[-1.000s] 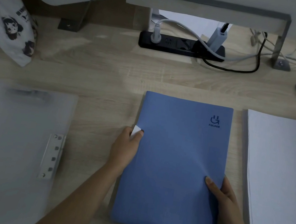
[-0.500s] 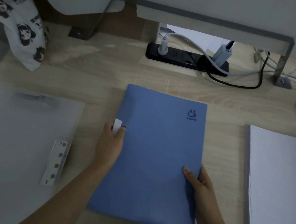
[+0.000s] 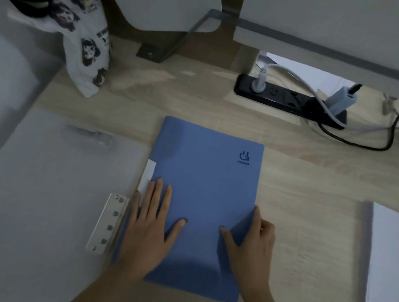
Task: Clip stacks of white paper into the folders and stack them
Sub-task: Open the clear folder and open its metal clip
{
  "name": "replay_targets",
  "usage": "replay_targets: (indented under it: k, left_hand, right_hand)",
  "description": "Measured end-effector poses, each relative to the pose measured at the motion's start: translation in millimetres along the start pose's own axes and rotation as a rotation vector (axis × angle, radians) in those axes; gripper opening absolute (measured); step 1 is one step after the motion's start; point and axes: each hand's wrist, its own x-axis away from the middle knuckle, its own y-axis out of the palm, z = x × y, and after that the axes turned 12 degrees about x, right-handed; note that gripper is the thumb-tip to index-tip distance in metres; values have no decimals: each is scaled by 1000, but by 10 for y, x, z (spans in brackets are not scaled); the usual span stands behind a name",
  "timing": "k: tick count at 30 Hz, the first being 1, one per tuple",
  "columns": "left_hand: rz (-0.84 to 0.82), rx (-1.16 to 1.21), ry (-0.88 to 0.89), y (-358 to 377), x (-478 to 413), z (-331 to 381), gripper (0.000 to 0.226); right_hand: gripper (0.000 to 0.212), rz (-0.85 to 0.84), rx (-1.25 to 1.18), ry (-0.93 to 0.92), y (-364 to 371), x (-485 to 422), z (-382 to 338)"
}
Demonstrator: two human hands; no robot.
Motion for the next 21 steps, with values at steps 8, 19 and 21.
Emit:
replay_targets:
  k: [8, 19, 21]
  left_hand:
    - [80, 233, -11, -222, 82, -54, 65]
    - [437, 229, -296, -1253, 290, -1189, 55]
    - [368, 196, -561, -1384, 382, -1495, 71]
  right_hand:
    - [60, 157, 9, -115, -79, 201, -245]
    - [24, -536, -467, -176, 267, 641, -1381]
    - [20, -714, -566, -109, 366, 714, -1492]
